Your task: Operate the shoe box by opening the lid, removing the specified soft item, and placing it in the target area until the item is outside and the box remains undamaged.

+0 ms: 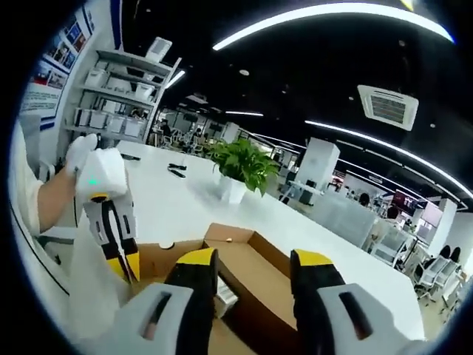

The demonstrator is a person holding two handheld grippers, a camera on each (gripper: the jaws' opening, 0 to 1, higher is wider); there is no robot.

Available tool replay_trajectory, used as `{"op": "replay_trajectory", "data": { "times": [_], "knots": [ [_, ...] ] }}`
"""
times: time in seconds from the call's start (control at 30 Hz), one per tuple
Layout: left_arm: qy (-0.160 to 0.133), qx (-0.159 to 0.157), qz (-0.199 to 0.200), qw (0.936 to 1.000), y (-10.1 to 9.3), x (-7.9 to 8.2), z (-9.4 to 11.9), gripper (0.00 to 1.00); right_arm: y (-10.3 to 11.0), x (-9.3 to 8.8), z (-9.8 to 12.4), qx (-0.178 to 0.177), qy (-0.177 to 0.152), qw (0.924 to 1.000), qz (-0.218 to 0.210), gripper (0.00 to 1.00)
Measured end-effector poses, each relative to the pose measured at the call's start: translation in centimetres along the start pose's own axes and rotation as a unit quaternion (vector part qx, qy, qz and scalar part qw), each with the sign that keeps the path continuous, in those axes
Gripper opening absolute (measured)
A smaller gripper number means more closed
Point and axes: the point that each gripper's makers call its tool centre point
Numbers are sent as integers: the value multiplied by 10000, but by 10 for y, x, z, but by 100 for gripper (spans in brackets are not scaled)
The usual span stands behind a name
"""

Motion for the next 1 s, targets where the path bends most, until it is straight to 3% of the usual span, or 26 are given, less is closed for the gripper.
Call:
{"op": "replay_trajectory", "data": {
  "times": [0.17, 0.2, 0.27, 0.37, 0.43, 0.6, 0.7, 0.73, 0.9, 1.0],
  "knots": [
    [3, -9, 12, 10000, 0, 0, 0, 6, 4, -7, -4, 119, 93, 9998, -90, 39],
    [5, -9, 17, 10000, 0, 0, 0, 6, 6, -8, -5, 147, 75, 9998, -66, 37],
    [10, -2, 25, 10000, 0, 0, 0, 6, 11, -10, -7, 215, 9, 9997, 97, 21],
    [-12, 14, 27, 10000, 0, 0, 0, 6, 15, -17, -10, 298, 107, 9995, -19, 30],
    [-11, 20, 18, 10000, 0, 0, 0, 6, 15, -20, -12, 285, 131, 9995, -66, 27],
    [-16, 23, 26, 10000, 0, 0, 0, 6, 23, -32, -19, 308, 278, 9991, 48, 33],
    [-11, 21, 12, 10000, 0, 0, 0, 6, 41, -36, -23, 706, 194, 9973, 11, 31],
    [-3, 8, 15, 10000, 0, 0, 0, 6, 40, -42, -24, 659, 304, 9974, -4, 31],
    [6, 10, -7, 10000, -1, 0, 0, 6, 38, -55, -30, 463, 521, 9960, 562, 31],
    [36, -11, 5, 10000, -1, 0, 0, 6, 42, -54, -30, 576, 499, 9958, 515, 31]
  ]
}}
Point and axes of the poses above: the point that each gripper's makers call its tool centre point, and the gripper's own axes: z roughly backward along the fingers, y roughly to its left, x roughly out of its top, and after that the axes turned 8 degrees about -x, right-handed
